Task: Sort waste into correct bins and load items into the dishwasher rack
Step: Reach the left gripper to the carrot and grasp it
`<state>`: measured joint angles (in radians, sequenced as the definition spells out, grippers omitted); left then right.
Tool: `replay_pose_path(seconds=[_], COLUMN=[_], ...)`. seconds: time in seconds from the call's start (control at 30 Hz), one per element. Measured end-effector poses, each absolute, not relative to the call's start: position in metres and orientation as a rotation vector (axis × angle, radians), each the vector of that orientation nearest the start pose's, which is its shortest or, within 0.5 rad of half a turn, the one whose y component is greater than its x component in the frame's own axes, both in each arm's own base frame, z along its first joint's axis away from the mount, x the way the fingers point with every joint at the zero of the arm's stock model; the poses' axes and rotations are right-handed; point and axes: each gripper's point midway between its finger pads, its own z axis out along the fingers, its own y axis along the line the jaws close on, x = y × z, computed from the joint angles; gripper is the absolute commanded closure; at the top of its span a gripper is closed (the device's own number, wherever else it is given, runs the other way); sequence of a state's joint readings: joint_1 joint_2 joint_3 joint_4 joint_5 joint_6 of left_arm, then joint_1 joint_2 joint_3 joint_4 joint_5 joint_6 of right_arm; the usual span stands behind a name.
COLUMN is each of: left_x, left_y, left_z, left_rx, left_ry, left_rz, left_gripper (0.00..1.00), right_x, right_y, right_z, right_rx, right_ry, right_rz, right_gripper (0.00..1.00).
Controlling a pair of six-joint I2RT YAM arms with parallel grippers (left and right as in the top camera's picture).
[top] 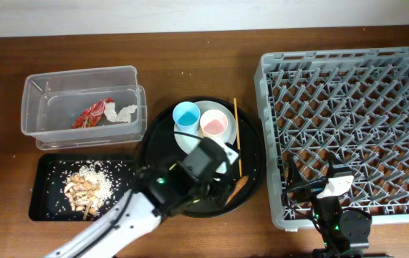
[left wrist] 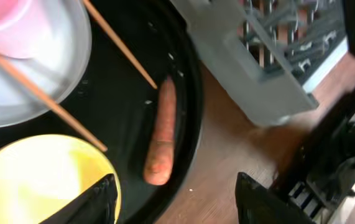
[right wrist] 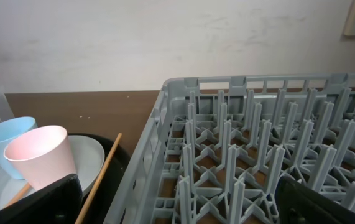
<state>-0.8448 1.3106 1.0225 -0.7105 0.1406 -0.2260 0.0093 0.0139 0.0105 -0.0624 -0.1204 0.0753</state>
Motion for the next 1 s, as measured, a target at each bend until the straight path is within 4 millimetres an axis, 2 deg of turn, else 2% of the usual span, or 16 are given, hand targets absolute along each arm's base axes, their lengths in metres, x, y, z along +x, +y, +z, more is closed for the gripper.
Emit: replay_pose_path(seconds=[0.1,0.2,0.3,0.33,0.43,0.5,0.53,0.6,0.67,0.9,1.0], left_x=[0.187,0.183,0.184,0.184,0.195,0.2,0.202,0.201,0.201,0.201,0.201], left_y=[-0.287,-0.294,-0.295,-0.295,-0.3,-0.301,-0.302,-0.299,-0.299,-0.298,-0.298], left_z=[0.103,0.055,0.034,0.033,0.035,0.036,0.032,0.02,0.02,0.017,0.015], left_rx=[1.011,1.077,1.091,1.091,1.069,1.063,1.061,1.072,1.072,1.072,1.075], left_ry=[2.609,2.703,2.74,2.739,2.689,2.67,2.667,2.696,2.696,2.701,2.703], left_rz=[-0.457,-0.372,-0.334,-0.334,-0.314,-0.301,-0.293,-0.262,-0.262,-0.253,-0.247], left_gripper=[0.4,0.4,0.4,0.41,0.55,0.55,0.6,0.6,0.64,0.66,0.86], right_x=[0.245,0.245,0.245,0.245,0.245,0.245,0.245,0.245,0.245,0.245,0.245], right_y=[0.023,0.023,0.023,0.023,0.023,0.023,0.023,0.023,0.023,0.023,0.023], right_z=[0.16,0.16,0.16,0.16,0.16,0.16,0.16,0.16,0.16,0.16,0.16], right_rx=[-0.039,-0.039,-0.039,-0.039,-0.039,-0.039,-0.039,-0.039,-0.039,-0.039,-0.039], right_ry=[1.638,1.638,1.638,1.638,1.638,1.638,1.638,1.638,1.638,1.638,1.638], right_rz=[0.163,0.163,0.163,0.163,0.163,0.163,0.162,0.163,0.163,0.163,0.163], right_gripper=[0.02,0.02,0.02,0.02,0.02,0.02,0.02,0.02,0.02,0.02,0.02])
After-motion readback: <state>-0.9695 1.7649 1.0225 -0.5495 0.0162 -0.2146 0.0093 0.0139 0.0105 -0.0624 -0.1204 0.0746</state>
